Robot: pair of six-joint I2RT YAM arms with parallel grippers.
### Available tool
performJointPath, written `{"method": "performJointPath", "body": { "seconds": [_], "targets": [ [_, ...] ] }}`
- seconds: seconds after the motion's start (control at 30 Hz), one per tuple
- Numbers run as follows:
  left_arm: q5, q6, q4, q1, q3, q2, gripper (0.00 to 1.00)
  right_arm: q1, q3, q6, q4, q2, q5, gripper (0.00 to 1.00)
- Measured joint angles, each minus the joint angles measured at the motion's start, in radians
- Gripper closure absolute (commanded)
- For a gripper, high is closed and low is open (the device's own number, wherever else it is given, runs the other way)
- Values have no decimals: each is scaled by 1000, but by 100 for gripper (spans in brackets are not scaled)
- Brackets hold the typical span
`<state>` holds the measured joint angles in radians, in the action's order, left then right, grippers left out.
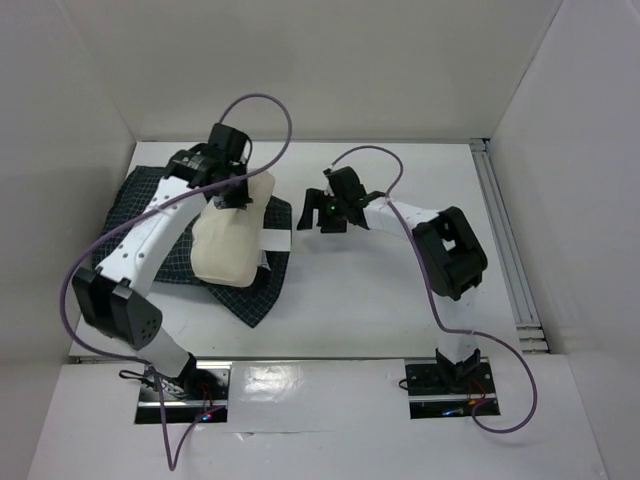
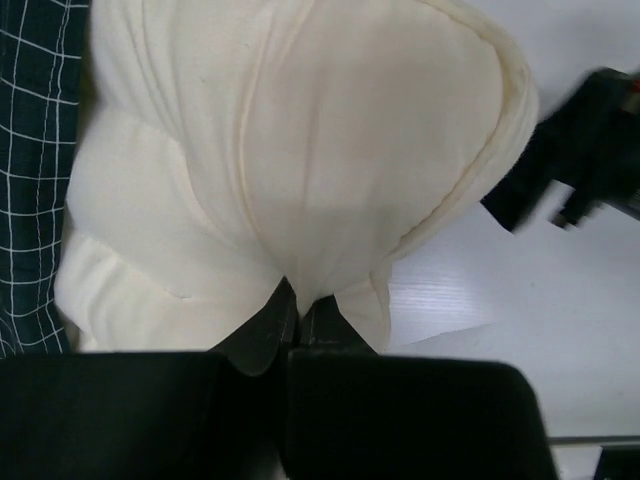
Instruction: Put the pillow into the pillowcase
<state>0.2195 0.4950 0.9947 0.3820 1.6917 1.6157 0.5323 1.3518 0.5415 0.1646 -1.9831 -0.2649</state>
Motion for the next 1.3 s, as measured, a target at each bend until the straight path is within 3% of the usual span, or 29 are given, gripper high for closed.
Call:
{"method": "performJointPath", "body": {
  "seconds": [0.17,0.43,0.6,0.63,0.8,0.83,0.87,1.1,1.3],
  "targets": [
    [-84,0,6,-33,-29,-80,100,29,84,44,-69,-136,-66,17],
    [-162,-3,9,-58,-63,-79,100,40,111,119,-235,-204,-216,17],
    [-178,-4,8,-66,-63,-80,100,91,395,77,-116,-361,-106,20],
    [-180,-5,9,-68,-63,-80,100,106,441,69,-87,-381,-64,23],
    [-196,-17,7,-83,-63,-85,100,163,528,42,8,-433,79,78],
    [-200,-17,6,-87,-63,-87,100,168,528,47,9,-439,89,96],
    [-203,-18,5,-90,-63,-90,100,171,529,45,9,-442,96,100],
    [-219,-18,-21,-108,-96,-119,100,164,468,63,-13,-404,106,100],
    [-227,-23,-23,-106,-93,-114,100,70,225,98,-51,-117,13,100]
  ]
}}
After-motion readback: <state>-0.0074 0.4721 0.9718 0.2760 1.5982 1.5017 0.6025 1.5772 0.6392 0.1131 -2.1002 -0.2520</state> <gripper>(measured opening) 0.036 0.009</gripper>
